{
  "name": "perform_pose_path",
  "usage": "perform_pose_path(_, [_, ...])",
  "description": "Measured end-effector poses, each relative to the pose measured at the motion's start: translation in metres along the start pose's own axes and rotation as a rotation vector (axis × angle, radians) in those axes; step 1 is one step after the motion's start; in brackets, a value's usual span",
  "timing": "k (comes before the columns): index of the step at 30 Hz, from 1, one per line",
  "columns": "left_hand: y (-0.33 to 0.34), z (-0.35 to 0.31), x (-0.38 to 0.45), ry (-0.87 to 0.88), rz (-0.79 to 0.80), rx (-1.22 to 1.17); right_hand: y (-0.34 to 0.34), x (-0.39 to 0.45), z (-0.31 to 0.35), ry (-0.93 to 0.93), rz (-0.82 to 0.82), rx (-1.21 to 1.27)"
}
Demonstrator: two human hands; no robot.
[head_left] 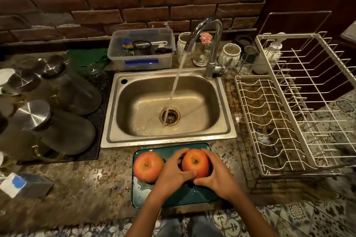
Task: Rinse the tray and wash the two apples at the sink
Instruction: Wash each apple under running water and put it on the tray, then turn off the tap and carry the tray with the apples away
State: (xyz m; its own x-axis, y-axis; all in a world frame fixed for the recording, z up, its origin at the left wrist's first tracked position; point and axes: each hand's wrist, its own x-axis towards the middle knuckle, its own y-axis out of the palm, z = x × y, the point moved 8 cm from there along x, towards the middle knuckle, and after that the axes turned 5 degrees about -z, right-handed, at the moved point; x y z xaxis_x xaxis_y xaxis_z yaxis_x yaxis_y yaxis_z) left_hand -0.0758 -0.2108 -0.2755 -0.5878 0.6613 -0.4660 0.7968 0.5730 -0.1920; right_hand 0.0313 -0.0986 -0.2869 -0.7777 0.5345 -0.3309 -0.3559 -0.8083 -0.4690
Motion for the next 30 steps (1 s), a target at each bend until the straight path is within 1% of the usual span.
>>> perform_pose_path(3, [-0.002,0.003,-0.005,0.002,-0.028,-0.060,0.001,-0.002,-0.001,-0.020,-0.012,-0.018])
perform_pose_path(5, [-0.004,0.006,-0.007,-0.005,-0.047,-0.088,0.002,-0.003,-0.004,0.001,-0.002,-0.006])
perform_pose_path(8, [-0.006,0.007,-0.007,-0.004,-0.066,-0.076,0.003,-0.004,-0.006,0.027,0.032,0.011])
perform_pose_path(15, [-0.009,0.008,-0.006,-0.041,-0.052,-0.066,0.005,-0.002,-0.008,0.017,0.104,-0.017])
perform_pose_path(17, [-0.012,0.011,-0.005,-0.063,-0.065,-0.077,0.000,0.002,-0.009,0.037,0.097,0.032])
perform_pose_path(20, [-0.016,0.010,-0.001,-0.091,-0.094,-0.088,-0.020,0.014,-0.004,0.094,0.015,0.233])
perform_pose_path(22, [-0.022,0.002,0.001,-0.080,-0.123,-0.080,-0.038,0.028,0.009,0.089,-0.064,0.333])
perform_pose_path(25, [-0.035,-0.018,0.004,-0.036,-0.164,-0.084,-0.068,0.052,0.025,0.060,-0.186,0.367])
perform_pose_path(30, [-0.070,-0.048,0.013,0.071,-0.278,-0.099,-0.092,0.089,0.034,0.040,-0.275,0.442])
